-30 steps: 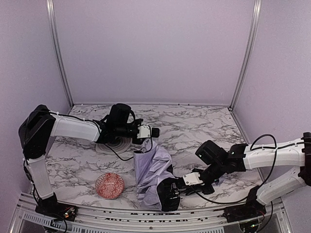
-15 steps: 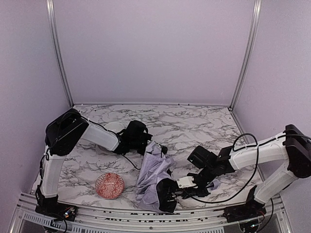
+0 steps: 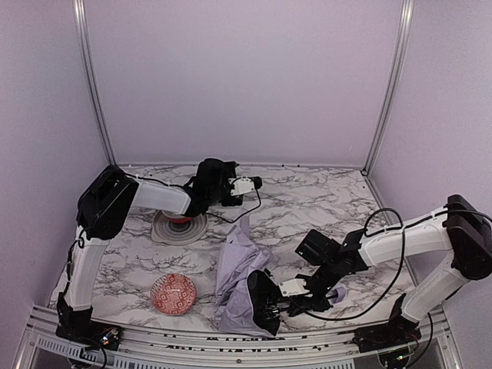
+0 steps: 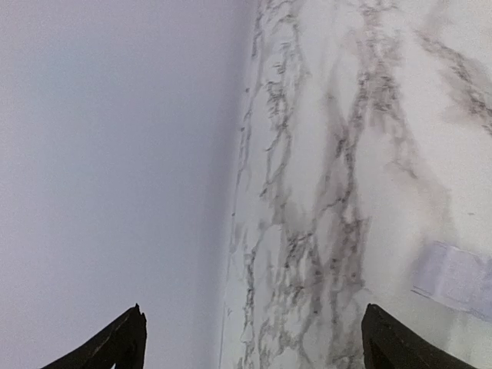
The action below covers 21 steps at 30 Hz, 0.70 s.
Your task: Put away the umbrella
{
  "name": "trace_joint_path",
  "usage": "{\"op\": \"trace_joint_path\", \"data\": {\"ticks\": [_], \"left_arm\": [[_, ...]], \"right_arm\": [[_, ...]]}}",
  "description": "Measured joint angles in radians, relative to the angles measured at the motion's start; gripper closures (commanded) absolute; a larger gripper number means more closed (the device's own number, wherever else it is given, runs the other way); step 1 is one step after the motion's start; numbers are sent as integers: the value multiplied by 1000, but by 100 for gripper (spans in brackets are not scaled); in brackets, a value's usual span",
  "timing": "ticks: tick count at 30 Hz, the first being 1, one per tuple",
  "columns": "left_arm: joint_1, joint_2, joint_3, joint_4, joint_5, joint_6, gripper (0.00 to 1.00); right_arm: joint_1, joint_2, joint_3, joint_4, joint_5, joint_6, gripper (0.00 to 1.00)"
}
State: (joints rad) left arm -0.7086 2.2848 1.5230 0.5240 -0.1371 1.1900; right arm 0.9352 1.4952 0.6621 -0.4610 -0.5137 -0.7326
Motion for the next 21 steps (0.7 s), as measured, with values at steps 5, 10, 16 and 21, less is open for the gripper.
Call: {"op": "trace_joint_path", "data": {"ticks": [5, 10, 16, 21], "left_arm": [[59, -18, 90, 3, -121, -144, 1], [77, -214, 40, -235, -21, -404, 20], [-8, -727, -220, -457, 389, -601, 33], [-200, -980, -432, -529, 529, -623, 4]], "right_arm": [[-11, 24, 21, -15, -16, 1, 100], [-22, 39, 32, -21, -20, 4, 100], [-35, 53, 46, -31, -26, 3, 100], [-43, 68, 62, -35, -23, 3, 100]]}}
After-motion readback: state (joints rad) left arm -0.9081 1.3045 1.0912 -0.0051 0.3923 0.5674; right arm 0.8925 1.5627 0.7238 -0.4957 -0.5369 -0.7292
